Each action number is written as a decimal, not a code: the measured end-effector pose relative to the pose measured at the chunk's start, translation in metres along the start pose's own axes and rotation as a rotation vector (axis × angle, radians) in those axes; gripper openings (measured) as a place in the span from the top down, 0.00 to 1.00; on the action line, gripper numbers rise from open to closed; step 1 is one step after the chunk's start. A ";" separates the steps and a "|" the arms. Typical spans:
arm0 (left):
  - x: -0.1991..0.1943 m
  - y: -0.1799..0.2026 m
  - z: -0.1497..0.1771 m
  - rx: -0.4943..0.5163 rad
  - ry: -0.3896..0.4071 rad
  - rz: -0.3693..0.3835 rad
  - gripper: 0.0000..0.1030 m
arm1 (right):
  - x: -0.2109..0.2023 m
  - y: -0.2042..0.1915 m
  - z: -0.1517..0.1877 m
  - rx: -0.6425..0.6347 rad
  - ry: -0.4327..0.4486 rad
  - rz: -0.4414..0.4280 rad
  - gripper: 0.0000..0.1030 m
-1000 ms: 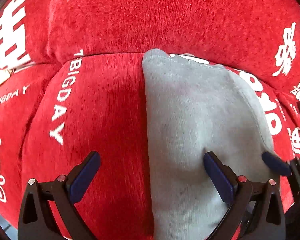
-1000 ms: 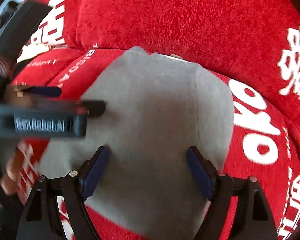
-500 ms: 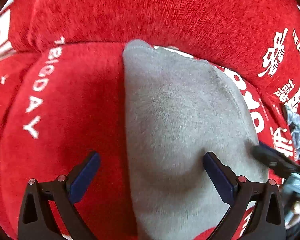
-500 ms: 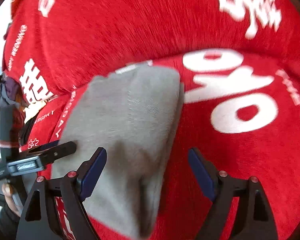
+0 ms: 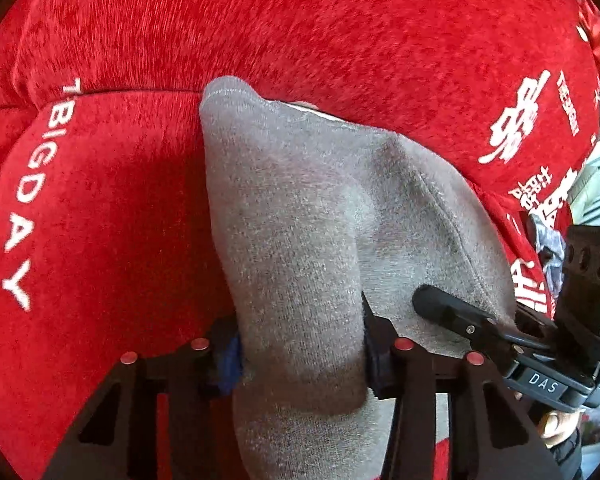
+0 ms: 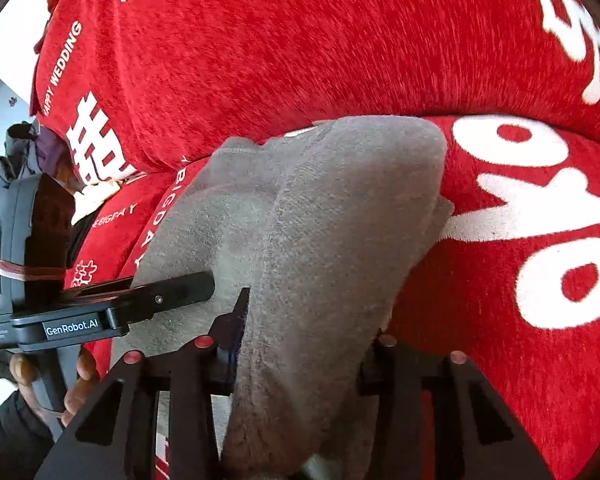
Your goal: Fold small clothes
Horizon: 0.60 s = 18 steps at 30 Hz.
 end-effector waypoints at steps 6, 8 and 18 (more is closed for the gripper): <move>-0.051 0.009 0.019 0.052 0.042 -0.012 0.54 | -0.043 -0.044 0.021 -0.039 0.060 0.013 0.59; -0.073 0.010 0.028 0.062 0.064 -0.004 0.54 | -0.058 -0.060 0.029 -0.057 0.077 0.010 0.59; -0.138 0.001 0.086 0.081 0.111 -0.026 0.54 | -0.097 -0.132 0.086 -0.126 0.120 0.024 0.59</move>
Point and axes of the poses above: each gripper's, at about its wrist camera, not at the fingertips, and x roughly the way its jaws point, y to its right, z to its underside, the point moved 2 cm from there along x, roughly the way its jaws point, and after that the axes turned 3 degrees about x, right-handed, at the moved point
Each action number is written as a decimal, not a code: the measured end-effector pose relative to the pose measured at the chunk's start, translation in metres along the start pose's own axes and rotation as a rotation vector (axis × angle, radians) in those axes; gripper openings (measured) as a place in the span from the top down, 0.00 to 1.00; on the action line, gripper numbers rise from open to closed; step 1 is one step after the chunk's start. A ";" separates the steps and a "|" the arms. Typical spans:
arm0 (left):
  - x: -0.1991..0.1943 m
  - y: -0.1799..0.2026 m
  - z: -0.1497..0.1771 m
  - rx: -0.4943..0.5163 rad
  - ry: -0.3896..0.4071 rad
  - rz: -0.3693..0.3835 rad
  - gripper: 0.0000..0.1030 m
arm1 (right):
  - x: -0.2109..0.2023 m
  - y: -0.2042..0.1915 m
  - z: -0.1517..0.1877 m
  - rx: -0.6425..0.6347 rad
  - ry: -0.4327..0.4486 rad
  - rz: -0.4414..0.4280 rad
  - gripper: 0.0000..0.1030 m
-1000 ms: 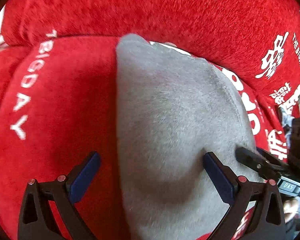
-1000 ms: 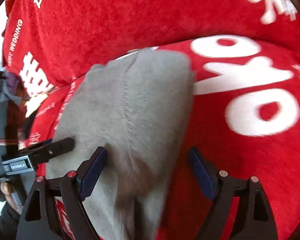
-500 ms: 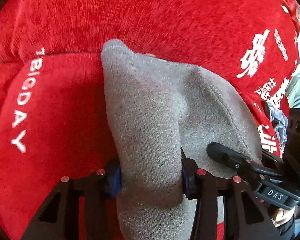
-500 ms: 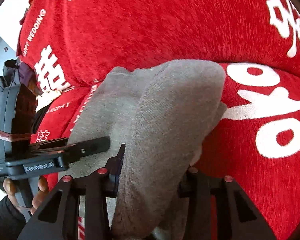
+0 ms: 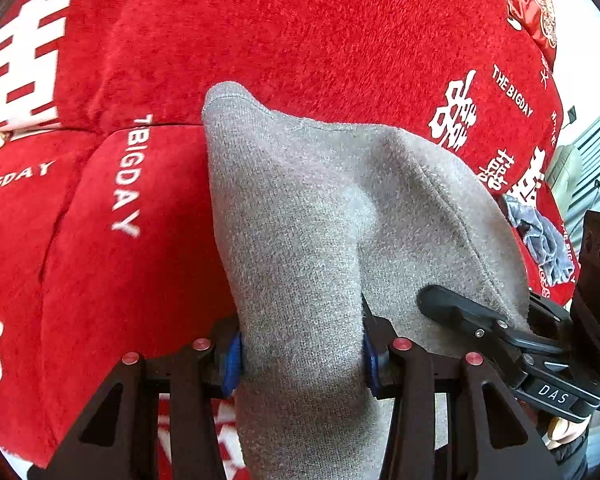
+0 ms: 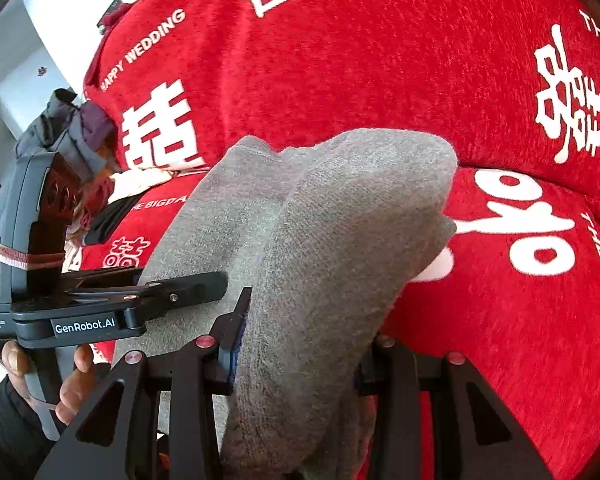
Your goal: Fold small clothes
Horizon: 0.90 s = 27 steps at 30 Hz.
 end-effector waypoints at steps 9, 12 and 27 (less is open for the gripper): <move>-0.020 -0.025 0.054 -0.004 -0.014 -0.022 0.54 | 0.003 -0.033 0.046 0.010 -0.027 -0.003 0.59; -0.022 -0.030 0.068 -0.010 -0.012 -0.030 0.54 | 0.005 -0.042 0.058 0.001 -0.035 0.000 0.59; 0.010 -0.062 0.108 -0.065 -0.048 -0.016 0.54 | 0.041 -0.036 0.089 0.001 -0.105 0.013 0.59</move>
Point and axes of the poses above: each gripper's, at about its wrist camera, not at the fingertips, and x roughly the way its jaws point, y to its right, z to its underside, the point moved 2 cm from there along x, roughly the way its jaws point, and after that the axes turned 3 degrees about x, right-handed, at the moved point
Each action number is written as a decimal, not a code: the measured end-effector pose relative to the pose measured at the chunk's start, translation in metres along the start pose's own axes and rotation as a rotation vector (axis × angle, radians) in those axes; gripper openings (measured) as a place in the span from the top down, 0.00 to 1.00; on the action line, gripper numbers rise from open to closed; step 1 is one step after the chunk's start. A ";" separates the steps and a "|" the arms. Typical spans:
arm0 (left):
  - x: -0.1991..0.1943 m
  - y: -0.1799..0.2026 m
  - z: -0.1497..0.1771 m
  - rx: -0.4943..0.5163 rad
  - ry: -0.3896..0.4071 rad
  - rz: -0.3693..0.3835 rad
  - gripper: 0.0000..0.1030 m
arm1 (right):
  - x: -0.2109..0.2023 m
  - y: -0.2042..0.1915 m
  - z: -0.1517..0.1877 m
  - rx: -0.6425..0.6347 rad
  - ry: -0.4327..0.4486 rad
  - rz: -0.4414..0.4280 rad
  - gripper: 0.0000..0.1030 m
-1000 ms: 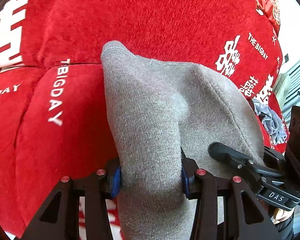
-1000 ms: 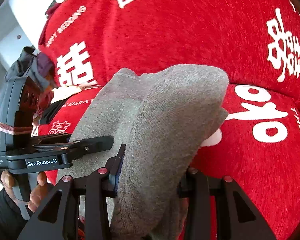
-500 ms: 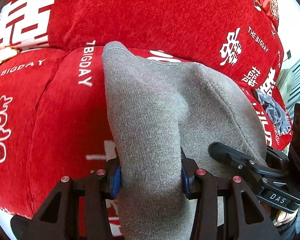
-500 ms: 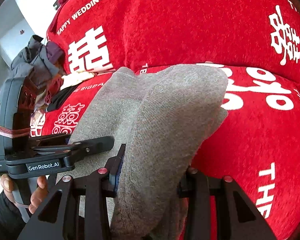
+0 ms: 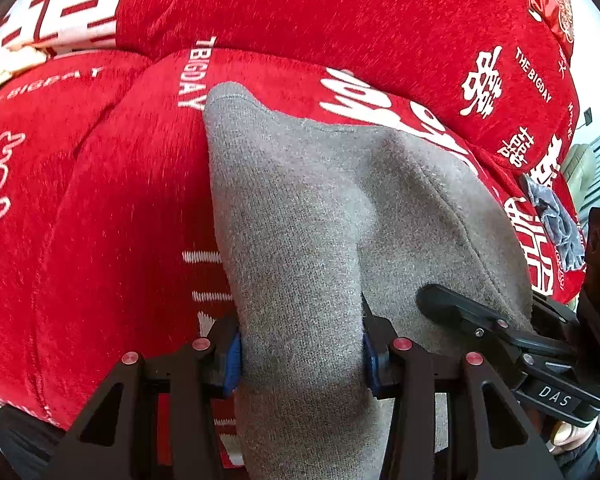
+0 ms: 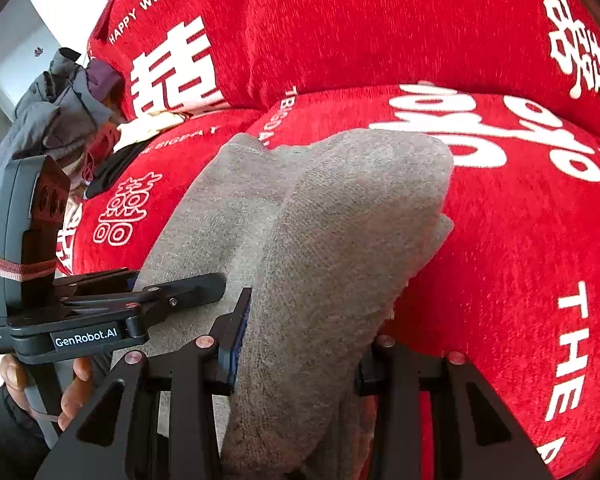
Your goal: Fold small clothes
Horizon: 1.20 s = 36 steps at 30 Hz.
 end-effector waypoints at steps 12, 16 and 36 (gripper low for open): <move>0.003 -0.028 0.014 -0.061 0.004 0.031 0.19 | 0.005 0.038 0.019 0.083 -0.025 0.002 0.30; -0.017 -0.050 0.020 -0.160 0.036 0.073 0.19 | -0.021 0.061 0.024 0.148 0.016 0.039 0.29; 0.009 -0.034 -0.009 -0.037 0.060 -0.234 0.00 | 0.009 -0.011 0.013 -0.286 -0.008 0.109 0.25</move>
Point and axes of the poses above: each gripper's, at about its wrist camera, not at the fingertips, and x roughly the way its jaws point, y to its right, z to its underside, the point moved 2 cm from there along x, roughly the way its jaws point, and after that the axes turned 3 degrees about x, right-handed, at the moved point
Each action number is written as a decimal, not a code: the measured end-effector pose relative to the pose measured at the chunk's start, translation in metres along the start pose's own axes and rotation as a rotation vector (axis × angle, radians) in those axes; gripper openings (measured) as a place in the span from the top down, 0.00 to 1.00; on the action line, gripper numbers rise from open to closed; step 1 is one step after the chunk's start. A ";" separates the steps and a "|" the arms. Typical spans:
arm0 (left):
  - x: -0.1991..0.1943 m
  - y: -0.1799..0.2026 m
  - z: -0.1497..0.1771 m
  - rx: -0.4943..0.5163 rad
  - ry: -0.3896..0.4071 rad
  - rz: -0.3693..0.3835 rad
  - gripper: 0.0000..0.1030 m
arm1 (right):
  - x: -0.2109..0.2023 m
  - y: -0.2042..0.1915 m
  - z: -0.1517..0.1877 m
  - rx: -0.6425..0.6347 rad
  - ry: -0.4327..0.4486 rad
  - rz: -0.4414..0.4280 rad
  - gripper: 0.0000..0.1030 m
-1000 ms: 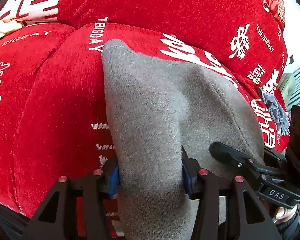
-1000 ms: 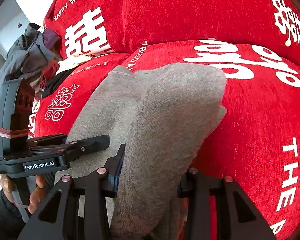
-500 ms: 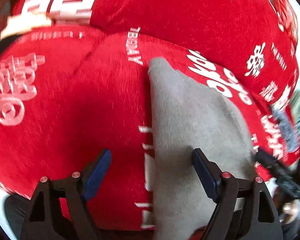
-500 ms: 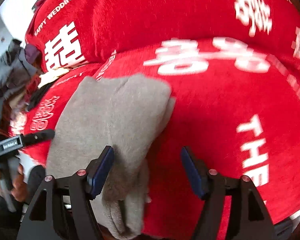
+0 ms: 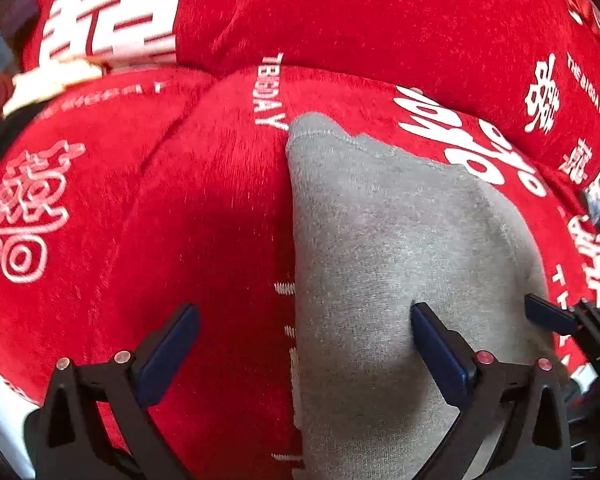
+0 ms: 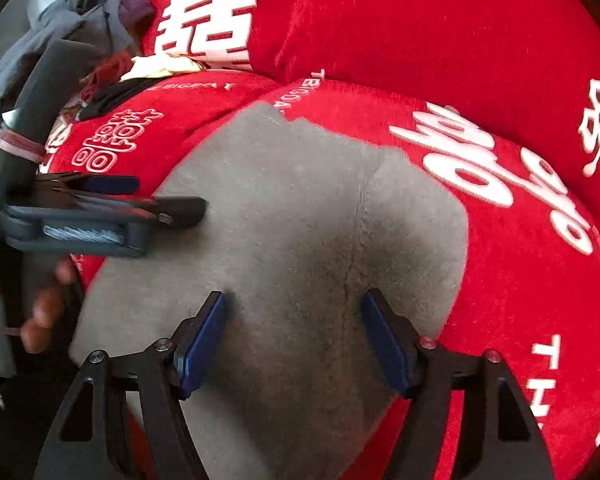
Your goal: Fold small clothes
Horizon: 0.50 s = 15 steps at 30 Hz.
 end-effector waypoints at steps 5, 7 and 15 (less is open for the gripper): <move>-0.015 0.010 -0.014 0.051 0.043 -0.040 0.00 | -0.015 0.001 -0.013 -0.012 -0.009 -0.004 0.24; -0.012 0.015 -0.024 0.074 0.040 -0.036 0.00 | -0.011 0.009 -0.027 -0.002 -0.005 0.003 0.24; 0.064 0.010 -0.069 0.002 -0.158 -0.007 0.00 | 0.060 0.028 -0.072 0.037 -0.109 -0.043 0.21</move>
Point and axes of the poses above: each gripper's, at about its wrist camera, not at the fingertips, and x roughly the way its jaws point, y to its right, z to its underside, the point moved 2 cm from there along x, roughly the way its jaws point, and after that the axes turned 3 degrees about x, right-handed, at the moved point
